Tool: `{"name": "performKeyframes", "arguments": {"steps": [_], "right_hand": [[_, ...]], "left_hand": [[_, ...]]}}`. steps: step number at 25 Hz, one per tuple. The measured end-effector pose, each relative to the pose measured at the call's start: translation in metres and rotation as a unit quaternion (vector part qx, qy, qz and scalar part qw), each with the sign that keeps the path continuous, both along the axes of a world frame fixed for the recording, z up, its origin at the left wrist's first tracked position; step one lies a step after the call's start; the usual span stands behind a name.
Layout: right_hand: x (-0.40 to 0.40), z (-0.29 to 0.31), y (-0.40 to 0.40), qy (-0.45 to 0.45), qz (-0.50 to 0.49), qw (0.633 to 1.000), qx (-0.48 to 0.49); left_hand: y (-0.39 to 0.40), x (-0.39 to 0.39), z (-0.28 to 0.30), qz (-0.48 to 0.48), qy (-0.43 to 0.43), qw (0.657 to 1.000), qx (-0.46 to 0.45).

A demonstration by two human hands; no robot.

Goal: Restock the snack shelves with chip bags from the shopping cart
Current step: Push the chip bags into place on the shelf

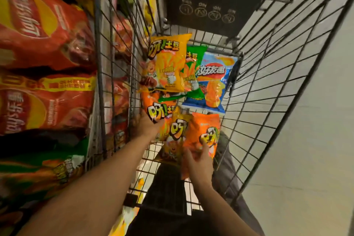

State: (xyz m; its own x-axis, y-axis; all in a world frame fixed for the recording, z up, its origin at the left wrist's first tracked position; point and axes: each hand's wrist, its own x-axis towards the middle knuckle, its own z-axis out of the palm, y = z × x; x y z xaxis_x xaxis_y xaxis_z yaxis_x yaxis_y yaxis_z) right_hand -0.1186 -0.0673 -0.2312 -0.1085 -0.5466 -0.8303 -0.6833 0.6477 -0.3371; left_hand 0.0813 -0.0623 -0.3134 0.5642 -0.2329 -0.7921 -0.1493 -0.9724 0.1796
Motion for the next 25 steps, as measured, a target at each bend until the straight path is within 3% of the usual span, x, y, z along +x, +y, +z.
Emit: {"name": "performKeyframes", "arguments": {"steps": [3, 8, 11, 14, 19, 25], "right_hand": [[-0.010, -0.009, -0.015, 0.057, -0.072, 0.996, -0.020], [-0.002, -0.019, -0.028, -0.024, -0.019, 1.000, 0.007], [-0.003, -0.031, -0.048, 0.003, -0.127, 0.991, -0.044], [-0.003, -0.048, -0.067, 0.040, -0.158, 0.985, 0.052], [0.013, -0.035, -0.072, -0.080, -0.156, 0.952, 0.250], [0.000, 0.020, -0.093, -0.182, -0.068, 0.959, 0.206]], "left_hand": [[0.007, -0.006, -0.005, -0.050, -0.035, 0.997, 0.040], [0.000, -0.012, -0.003, 0.075, -0.024, 0.997, -0.011], [0.001, -0.005, -0.006, 0.084, -0.001, 0.996, 0.014], [0.002, -0.006, -0.007, 0.108, 0.009, 0.994, -0.003], [0.005, -0.016, 0.014, 0.117, -0.023, 0.991, -0.059], [0.033, -0.054, 0.086, 0.150, -0.084, 0.977, -0.128]]}}
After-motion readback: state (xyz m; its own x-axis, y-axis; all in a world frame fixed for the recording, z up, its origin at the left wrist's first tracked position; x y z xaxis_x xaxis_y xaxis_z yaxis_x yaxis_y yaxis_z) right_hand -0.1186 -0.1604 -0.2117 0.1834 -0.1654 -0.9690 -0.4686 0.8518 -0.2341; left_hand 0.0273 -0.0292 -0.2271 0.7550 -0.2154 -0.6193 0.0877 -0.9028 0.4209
